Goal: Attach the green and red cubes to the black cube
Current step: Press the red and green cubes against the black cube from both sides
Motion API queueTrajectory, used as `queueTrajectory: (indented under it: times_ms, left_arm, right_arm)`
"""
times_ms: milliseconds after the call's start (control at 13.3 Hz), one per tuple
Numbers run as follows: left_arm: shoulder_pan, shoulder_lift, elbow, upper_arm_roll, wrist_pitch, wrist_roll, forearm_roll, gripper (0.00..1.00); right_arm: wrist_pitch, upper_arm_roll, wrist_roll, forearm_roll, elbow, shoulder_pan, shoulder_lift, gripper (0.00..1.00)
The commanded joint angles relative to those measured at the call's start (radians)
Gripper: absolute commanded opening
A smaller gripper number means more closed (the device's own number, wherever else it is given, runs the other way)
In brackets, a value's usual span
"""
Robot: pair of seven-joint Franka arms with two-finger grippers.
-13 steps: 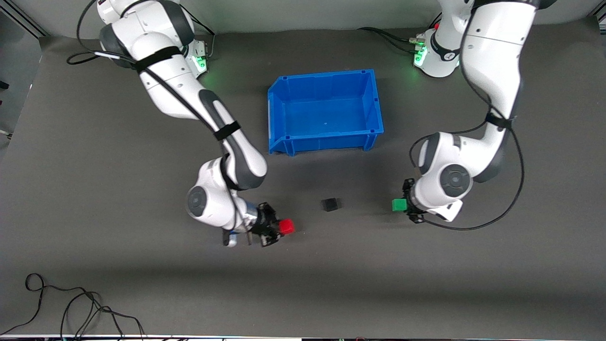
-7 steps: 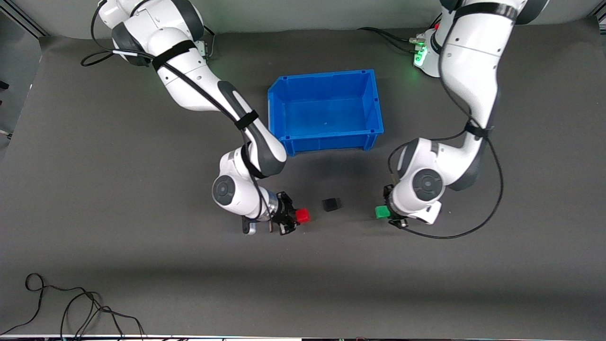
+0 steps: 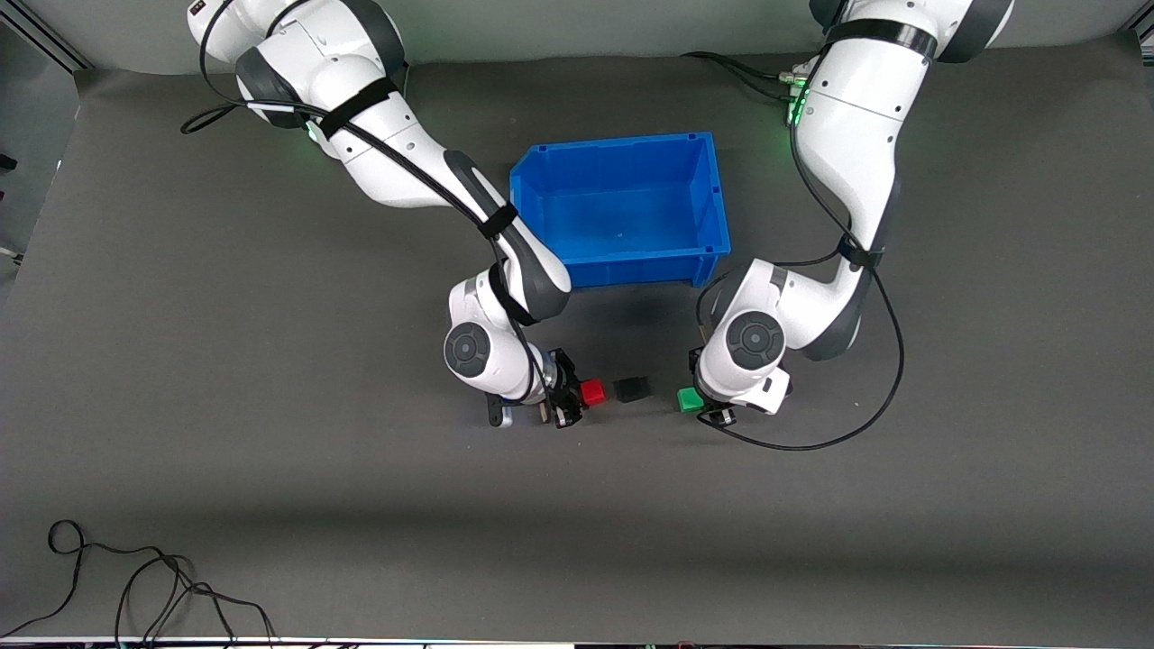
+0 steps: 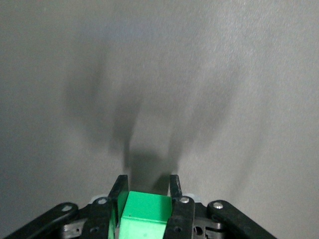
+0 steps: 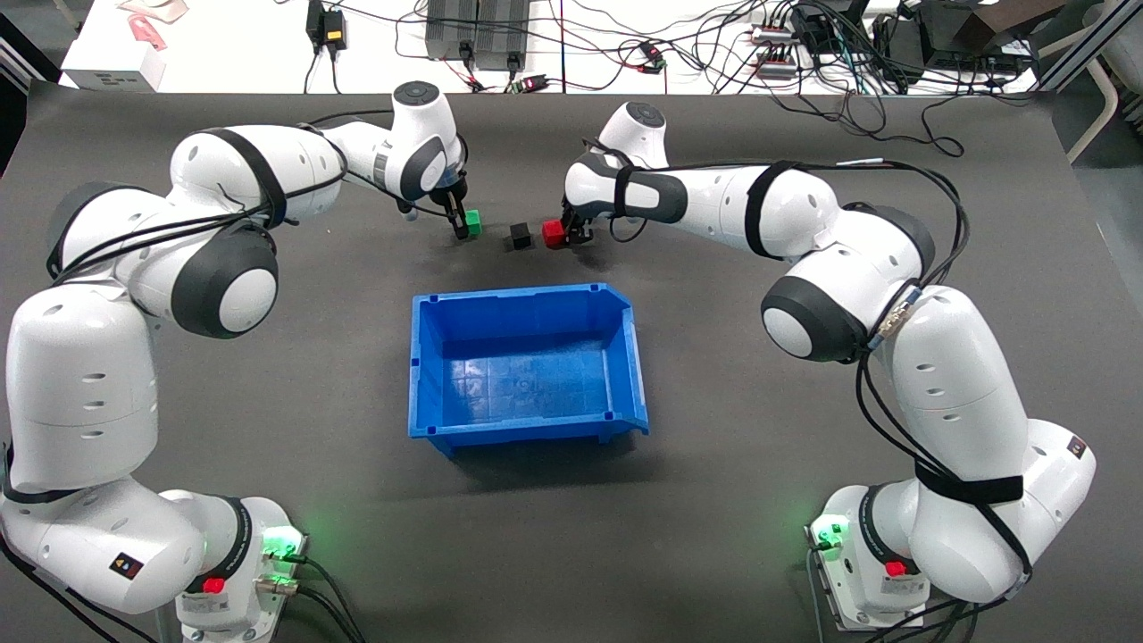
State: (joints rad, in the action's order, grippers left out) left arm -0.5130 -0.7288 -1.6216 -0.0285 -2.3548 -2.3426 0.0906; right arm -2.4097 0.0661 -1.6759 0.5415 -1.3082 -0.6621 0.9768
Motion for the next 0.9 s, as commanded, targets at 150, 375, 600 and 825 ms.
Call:
queueTrajectory:
  times_ms: [150,375,600,825]
  left_arm:
    - [-0.018,-0.021,0.023,0.039,-0.035,-0.053,0.001,0.00]
    - [-0.021,-0.026,0.023,0.041,-0.037,-0.055,0.001,0.00]
    - [-0.021,-0.027,0.023,0.061,-0.037,-0.055,0.000,0.00]
    - [-0.021,-0.026,0.026,0.062,-0.035,-0.055,0.000,0.00]
  right_arm:
    - [0.000,0.014,-0.051,-0.054,0.024,-0.040,0.036,0.00]
    - [-0.002,0.014,-0.079,-0.055,0.029,-0.054,0.051,0.00]
    - [-0.049,0.014,-0.123,-0.055,0.037,-0.054,0.057,0.00]
    - [-0.063,0.014,-0.206,-0.055,0.076,-0.053,0.077,0.00]
